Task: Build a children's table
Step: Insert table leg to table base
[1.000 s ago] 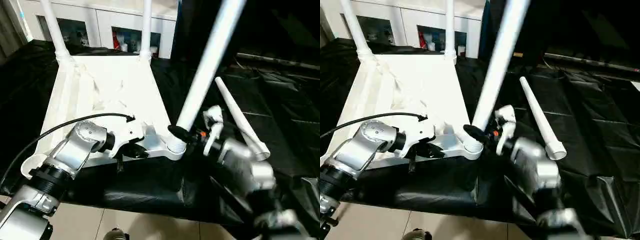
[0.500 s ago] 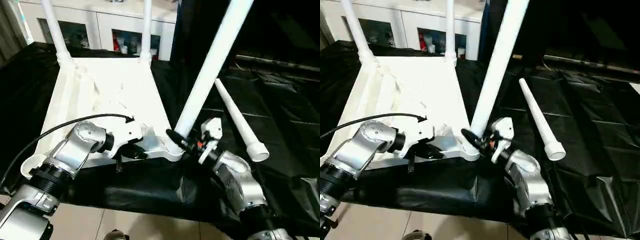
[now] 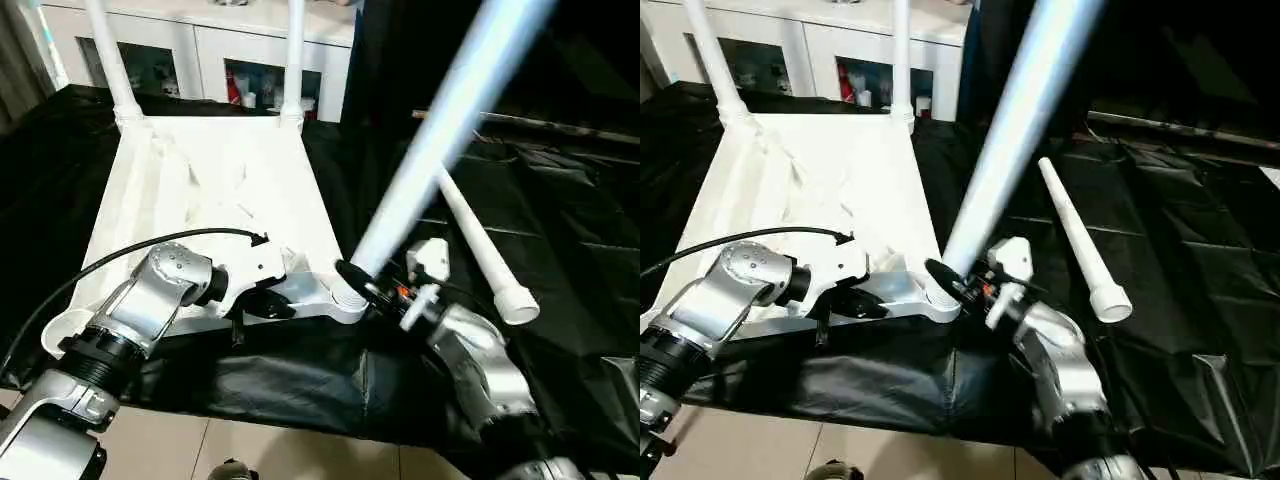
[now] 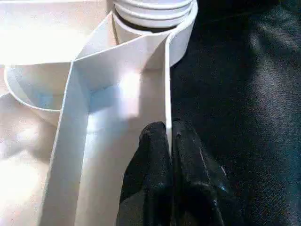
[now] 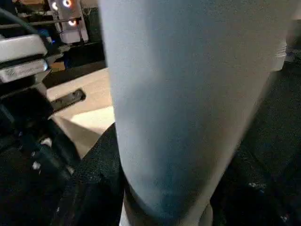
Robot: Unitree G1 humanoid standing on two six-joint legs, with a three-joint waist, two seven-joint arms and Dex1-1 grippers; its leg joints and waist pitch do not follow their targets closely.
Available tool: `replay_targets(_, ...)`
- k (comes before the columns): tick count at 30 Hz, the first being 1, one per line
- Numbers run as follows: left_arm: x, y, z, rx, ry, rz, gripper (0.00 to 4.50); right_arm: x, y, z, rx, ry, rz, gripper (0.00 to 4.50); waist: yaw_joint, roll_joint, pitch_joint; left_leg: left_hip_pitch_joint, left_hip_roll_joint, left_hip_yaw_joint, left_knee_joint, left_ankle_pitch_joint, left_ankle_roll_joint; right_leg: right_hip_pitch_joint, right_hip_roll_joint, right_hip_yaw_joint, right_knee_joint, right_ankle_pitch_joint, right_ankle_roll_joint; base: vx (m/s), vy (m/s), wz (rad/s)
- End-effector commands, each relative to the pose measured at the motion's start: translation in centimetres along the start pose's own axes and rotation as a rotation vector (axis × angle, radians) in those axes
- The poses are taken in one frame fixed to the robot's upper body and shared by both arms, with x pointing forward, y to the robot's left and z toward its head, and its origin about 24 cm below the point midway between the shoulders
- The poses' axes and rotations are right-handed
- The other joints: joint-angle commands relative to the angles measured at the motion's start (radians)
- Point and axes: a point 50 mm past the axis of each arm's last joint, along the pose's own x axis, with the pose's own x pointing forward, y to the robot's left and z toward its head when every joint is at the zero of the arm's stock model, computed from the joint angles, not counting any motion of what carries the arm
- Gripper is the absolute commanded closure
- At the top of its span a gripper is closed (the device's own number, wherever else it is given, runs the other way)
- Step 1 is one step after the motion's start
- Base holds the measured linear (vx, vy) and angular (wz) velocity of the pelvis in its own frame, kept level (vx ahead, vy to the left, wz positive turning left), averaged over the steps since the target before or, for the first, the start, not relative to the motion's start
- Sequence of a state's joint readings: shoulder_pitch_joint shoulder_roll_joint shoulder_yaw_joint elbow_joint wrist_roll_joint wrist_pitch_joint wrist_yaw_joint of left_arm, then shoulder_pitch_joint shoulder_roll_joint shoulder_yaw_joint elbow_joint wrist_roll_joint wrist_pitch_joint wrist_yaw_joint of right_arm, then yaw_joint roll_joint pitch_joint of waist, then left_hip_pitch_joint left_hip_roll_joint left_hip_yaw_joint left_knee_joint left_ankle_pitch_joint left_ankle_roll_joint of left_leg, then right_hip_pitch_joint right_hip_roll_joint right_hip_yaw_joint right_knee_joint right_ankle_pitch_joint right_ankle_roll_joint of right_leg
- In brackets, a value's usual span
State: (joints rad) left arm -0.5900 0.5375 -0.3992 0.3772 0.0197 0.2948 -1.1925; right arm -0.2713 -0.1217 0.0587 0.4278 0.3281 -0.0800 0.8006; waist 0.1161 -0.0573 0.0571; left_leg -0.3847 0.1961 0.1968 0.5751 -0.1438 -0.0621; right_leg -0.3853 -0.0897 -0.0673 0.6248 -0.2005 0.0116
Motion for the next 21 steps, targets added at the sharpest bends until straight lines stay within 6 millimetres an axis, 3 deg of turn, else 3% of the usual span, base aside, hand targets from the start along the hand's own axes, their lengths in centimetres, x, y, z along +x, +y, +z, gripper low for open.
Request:
replay_targets(1, -0.8, 0.8, 1.1, 0.053, 0.000, 0.040, 4.50, -2.5, -0.9, -2.7, 0.063, 0.129, -0.081, 2.59, -0.002, 0.024, -0.053, 0.035, 0.046, -0.035, -0.086, -0.478, -0.057, 0.008, -0.070, 0.049, -0.101, -0.395, -0.171, 0.000, 0.000, 0.00)
replay_targets(11, -0.9, 0.8, 1.1, 0.059, 0.002, 0.035, 4.50, -2.9, -1.0, -2.9, 0.040, 0.179, -0.067, 2.59, 0.000, 0.025, -0.052, 0.037, 0.047, -0.035, -0.088, -0.488, -0.062, 0.006, -0.070, 0.050, -0.104, -0.402, -0.171, 0.000, 0.000, 0.00)
replay_targets(21, -0.8, 0.3, 1.1, 0.071, -0.006, -0.028, 4.50, -1.0, -1.7, -0.8, -0.082, 0.395, 0.181, 2.59, 0.000, 0.019, -0.054, 0.034, 0.045, -0.030, -0.085, -0.426, -0.052, 0.012, -0.069, 0.051, -0.097, -0.353, -0.180, 0.000, 0.000, 0.00)
